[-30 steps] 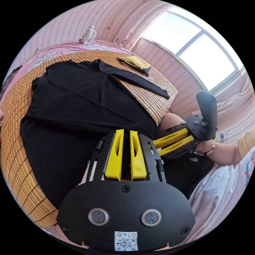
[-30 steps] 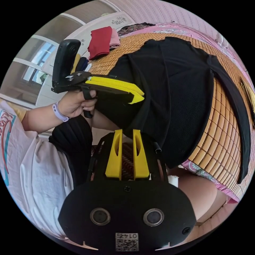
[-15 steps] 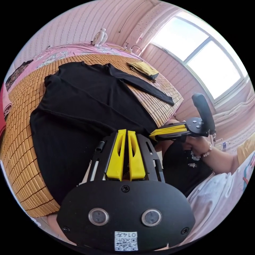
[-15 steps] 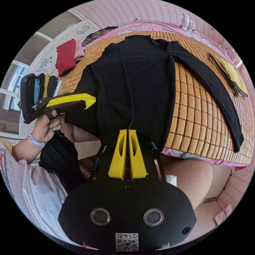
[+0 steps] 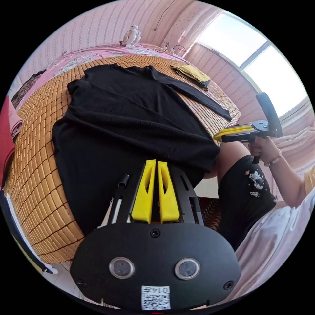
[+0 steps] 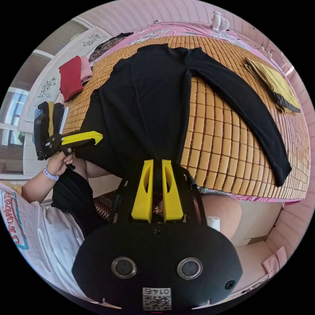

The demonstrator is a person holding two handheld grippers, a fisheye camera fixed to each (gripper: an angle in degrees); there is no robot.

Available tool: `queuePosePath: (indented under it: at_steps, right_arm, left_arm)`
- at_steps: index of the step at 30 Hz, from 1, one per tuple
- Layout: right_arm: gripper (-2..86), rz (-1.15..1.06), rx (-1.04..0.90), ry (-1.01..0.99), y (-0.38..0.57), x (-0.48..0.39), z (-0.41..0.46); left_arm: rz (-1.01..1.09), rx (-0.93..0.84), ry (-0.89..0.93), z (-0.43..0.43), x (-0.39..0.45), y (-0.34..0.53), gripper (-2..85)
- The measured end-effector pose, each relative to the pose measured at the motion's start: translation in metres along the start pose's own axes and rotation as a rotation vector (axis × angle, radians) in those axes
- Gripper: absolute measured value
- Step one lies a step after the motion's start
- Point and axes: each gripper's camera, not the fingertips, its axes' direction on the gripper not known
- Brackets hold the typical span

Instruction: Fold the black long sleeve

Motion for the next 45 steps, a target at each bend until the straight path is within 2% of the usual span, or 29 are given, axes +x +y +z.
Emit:
queuePosePath:
  at_steps: [3,5,9,14,18,22,23,25,26,28,30,35,38,40,43,45]
  right_arm:
    - [5.2,-0.117,0.119,0.014,-0.039,-0.009,-0.019]
    - [5.5,-0.184,0.164,-0.052,-0.078,-0.018,-0.026]
    - [5.8,-0.321,0.272,-0.138,-0.186,-0.055,-0.023]
    - [7.3,-0.402,0.242,-0.114,-0.305,-0.107,0.018]
    - [8.0,-0.334,0.203,-0.128,-0.365,-0.130,0.059]
    - [0.4,-0.384,0.041,-0.021,-0.387,-0.148,0.103]
    - [0.1,-0.408,0.057,-0.018,-0.386,-0.149,0.101]
    - [-0.4,-0.354,0.335,-0.021,-0.369,-0.141,0.072]
    - [-0.4,-0.307,0.368,-0.038,-0.368,-0.136,0.068]
    - [-0.1,-0.165,0.289,-0.098,-0.376,-0.118,0.080]
    - [1.0,-0.156,0.263,-0.084,-0.374,-0.114,0.088]
    - [4.1,-0.136,0.352,-0.124,-0.342,-0.094,0.051]
    - [3.3,-0.154,0.602,-0.135,-0.267,-0.071,-0.017]
    - [3.5,-0.220,0.806,0.029,-0.175,-0.056,-0.059]
    - [4.7,-0.130,0.877,0.238,-0.063,-0.018,-0.073]
    - [6.3,-0.031,0.874,0.305,-0.002,0.014,-0.067]
  left_arm:
    - [-0.045,0.082,-0.073,-0.028,-0.032,0.001,-0.3]
    - [-0.093,0.132,-0.160,-0.045,-0.061,-0.003,1.3]
    - [-0.123,0.175,-0.216,-0.058,-0.095,-0.016,4.2]
    - [-0.043,0.159,-0.304,-0.045,-0.115,-0.037,6.5]
    - [-0.021,0.060,-0.307,-0.021,-0.125,-0.045,6.9]
    - [-0.073,0.106,-0.220,-0.019,-0.140,-0.037,1.8]
    - [-0.098,0.135,-0.201,-0.022,-0.144,-0.032,0.4]
    - [-0.120,0.173,-0.184,-0.027,-0.149,-0.024,-0.3]
    - [-0.137,0.194,-0.194,-0.030,-0.152,-0.019,-0.5]
    - [-0.162,0.206,-0.183,-0.032,-0.157,-0.015,-0.4]
    - [-0.198,0.204,-0.149,-0.032,-0.164,-0.013,0.3]
    - [-0.285,0.213,-0.112,-0.046,-0.172,-0.004,5.9]
    - [-0.269,0.271,-0.138,-0.066,-0.158,0.015,5.3]
    - [-0.259,0.284,-0.130,-0.073,-0.145,0.029,5.1]
    - [-0.233,0.297,-0.073,-0.076,-0.116,0.048,4.9]
    - [-0.229,0.299,-0.038,-0.074,-0.099,0.056,4.8]
